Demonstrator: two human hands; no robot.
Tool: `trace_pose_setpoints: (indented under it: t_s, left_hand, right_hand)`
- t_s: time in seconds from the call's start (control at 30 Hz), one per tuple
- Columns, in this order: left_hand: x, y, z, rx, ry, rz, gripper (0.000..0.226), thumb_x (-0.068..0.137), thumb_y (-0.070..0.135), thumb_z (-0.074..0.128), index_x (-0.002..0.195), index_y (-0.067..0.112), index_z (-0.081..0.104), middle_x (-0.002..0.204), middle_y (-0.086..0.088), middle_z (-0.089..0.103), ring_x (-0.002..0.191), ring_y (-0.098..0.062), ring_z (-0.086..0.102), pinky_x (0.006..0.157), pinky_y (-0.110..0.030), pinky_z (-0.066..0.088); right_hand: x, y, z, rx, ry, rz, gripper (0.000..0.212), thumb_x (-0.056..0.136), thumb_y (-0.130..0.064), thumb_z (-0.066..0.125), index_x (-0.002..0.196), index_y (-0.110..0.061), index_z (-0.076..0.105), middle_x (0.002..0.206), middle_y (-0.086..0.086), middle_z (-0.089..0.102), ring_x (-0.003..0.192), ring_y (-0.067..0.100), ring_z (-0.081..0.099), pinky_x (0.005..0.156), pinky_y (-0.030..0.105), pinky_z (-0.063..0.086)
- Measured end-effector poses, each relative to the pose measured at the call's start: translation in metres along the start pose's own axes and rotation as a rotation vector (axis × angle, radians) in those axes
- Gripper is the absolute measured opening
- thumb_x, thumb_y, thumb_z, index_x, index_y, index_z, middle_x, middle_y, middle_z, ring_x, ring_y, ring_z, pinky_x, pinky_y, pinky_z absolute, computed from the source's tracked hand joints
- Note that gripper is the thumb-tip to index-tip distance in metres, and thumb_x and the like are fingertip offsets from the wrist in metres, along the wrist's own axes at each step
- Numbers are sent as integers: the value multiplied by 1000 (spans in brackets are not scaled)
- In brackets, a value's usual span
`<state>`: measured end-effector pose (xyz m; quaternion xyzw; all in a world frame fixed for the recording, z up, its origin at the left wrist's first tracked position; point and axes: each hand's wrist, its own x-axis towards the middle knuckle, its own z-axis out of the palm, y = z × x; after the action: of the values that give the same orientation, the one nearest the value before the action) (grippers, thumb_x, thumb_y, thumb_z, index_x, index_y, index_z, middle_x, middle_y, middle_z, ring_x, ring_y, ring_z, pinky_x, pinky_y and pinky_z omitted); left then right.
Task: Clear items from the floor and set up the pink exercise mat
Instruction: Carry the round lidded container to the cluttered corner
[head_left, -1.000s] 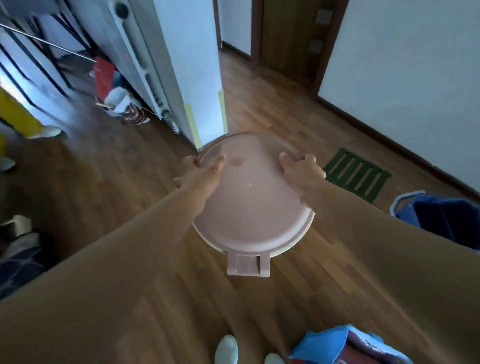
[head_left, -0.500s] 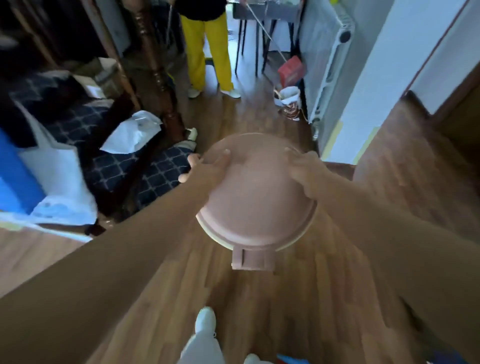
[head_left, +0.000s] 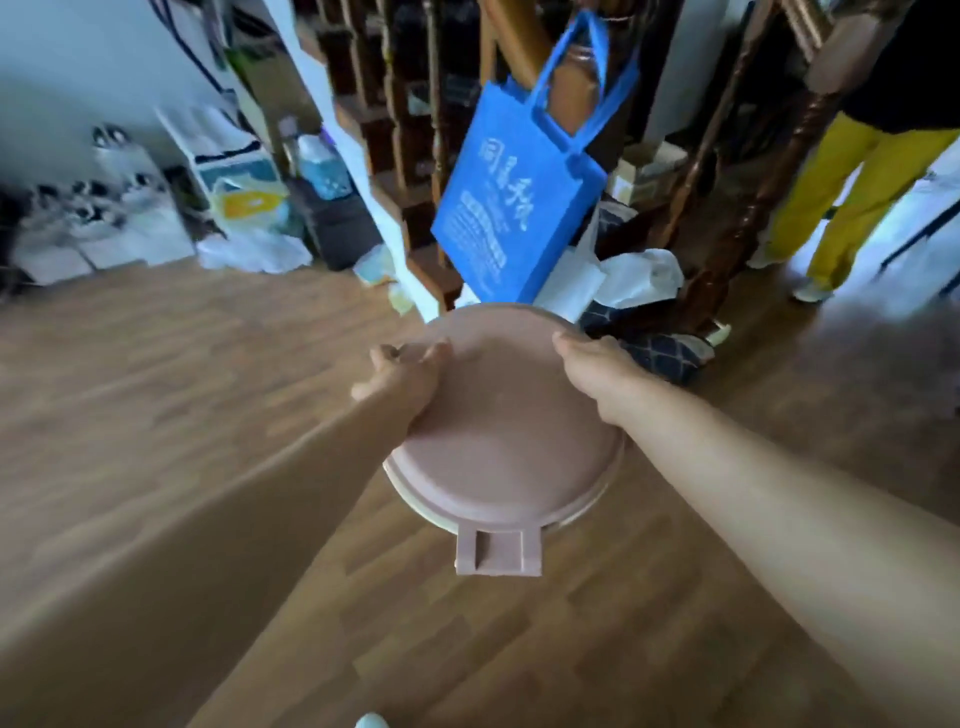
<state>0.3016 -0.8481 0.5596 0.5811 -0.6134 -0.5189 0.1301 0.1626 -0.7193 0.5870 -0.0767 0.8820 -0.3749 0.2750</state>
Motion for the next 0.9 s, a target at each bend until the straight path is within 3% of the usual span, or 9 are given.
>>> trace_pose_setpoints:
  t_s: [0.13, 0.23, 0.33, 0.57, 0.77, 0.9]
  left_hand:
    - [61, -18, -100, -40, 143, -85, 78, 78, 65, 56, 138, 23, 32, 138, -18, 36, 121, -36, 43, 102, -38, 35]
    - [101, -26, -164, -68, 200, -120, 77, 79, 66, 55, 141, 27, 30, 141, -18, 32, 124, -37, 40, 105, -41, 34]
    - [151, -33, -219, -92, 265, -155, 77, 78, 66, 55, 141, 30, 29, 141, -16, 30, 124, -37, 39, 106, -43, 32]
    - [272, -32, -292, -146, 348, -222, 76, 78, 67, 54, 140, 28, 32, 141, -17, 29, 125, -36, 37, 108, -42, 30]
    - [406, -18, -330, -247, 383, -230, 82, 71, 69, 57, 136, 23, 36, 140, -15, 39, 121, -35, 45, 107, -46, 35]
    - [485, 2, -351, -261, 407, -260, 83, 71, 70, 57, 136, 22, 37, 140, -15, 39, 120, -35, 46, 106, -43, 36]
  right_hand:
    - [1, -79, 107, -44, -116, -84, 69, 91, -54, 42, 142, -9, 36, 142, 11, 44, 127, 32, 44, 97, 37, 39]
    - [3, -130, 179, -75, -171, -125, 68, 90, -56, 42, 141, -11, 40, 139, 10, 48, 125, 31, 47, 89, 34, 39]
    - [12, -178, 246, -82, -256, -147, 67, 91, -56, 42, 141, -11, 40, 140, 8, 47, 126, 29, 46, 95, 35, 39]
    - [61, -274, 355, -156, -379, -201, 63, 95, -51, 39, 143, -10, 37, 139, 8, 48, 125, 30, 46, 84, 31, 33]
    - [137, -368, 433, -232, -492, -236, 61, 98, -48, 38, 144, -8, 35, 145, 8, 41, 131, 30, 41, 100, 37, 35]
    - [188, -432, 482, -303, -499, -287, 59, 99, -44, 36, 145, -7, 33, 148, 7, 37, 134, 25, 38, 104, 33, 33]
